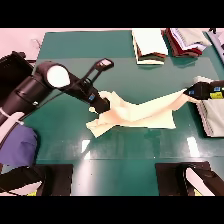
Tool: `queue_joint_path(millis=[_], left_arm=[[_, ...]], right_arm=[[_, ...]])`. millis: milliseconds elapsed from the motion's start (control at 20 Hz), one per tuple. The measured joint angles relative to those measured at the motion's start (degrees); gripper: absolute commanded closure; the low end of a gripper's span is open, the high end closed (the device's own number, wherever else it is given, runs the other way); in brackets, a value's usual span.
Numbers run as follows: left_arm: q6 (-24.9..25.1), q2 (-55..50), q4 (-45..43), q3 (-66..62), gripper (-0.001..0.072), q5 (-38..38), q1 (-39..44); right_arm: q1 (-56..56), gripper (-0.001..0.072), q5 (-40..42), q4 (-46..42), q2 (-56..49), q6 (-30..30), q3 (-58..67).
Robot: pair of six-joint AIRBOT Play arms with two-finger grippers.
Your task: Fold the shirts.
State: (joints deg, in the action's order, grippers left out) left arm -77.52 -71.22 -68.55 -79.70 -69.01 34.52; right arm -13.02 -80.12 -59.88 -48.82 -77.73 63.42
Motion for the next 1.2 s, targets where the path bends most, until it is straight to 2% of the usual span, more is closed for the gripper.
queue_joint_path(millis=[300, 550, 750, 850, 1200], left_arm=[[-1.6, 1.3, 0.7, -1.7, 0.0159, 3.0, -13.8], [-1.9, -6.1, 6.4, 2.1, 0.0158, 3.7, -22.9], [-1.6, -15.1, 13.2, 3.4, 0.0157, 3.9, -25.2], [0.5, -18.6, 17.3, 3.7, 0.0158, 3.9, -25.7], [6.1, -22.7, 23.5, 3.9, 0.0158, 4.2, -25.4]], right_arm=[[0.0, 0.0698, 1.5, -0.1, 0.0, 0.0, -1.1], [0.0, 0.0697, 1.9, -0.1, 0.0, 0.0, -1.2], [0.0, 0.0698, 1.9, -0.1, 0.0, 0.0, -1.2], [0.0, 0.0698, 1.9, -0.1, 0.0, 0.0, -1.2], [0.0, 0.0697, 1.9, -0.1, 0.0, -0.3, -1.2]])
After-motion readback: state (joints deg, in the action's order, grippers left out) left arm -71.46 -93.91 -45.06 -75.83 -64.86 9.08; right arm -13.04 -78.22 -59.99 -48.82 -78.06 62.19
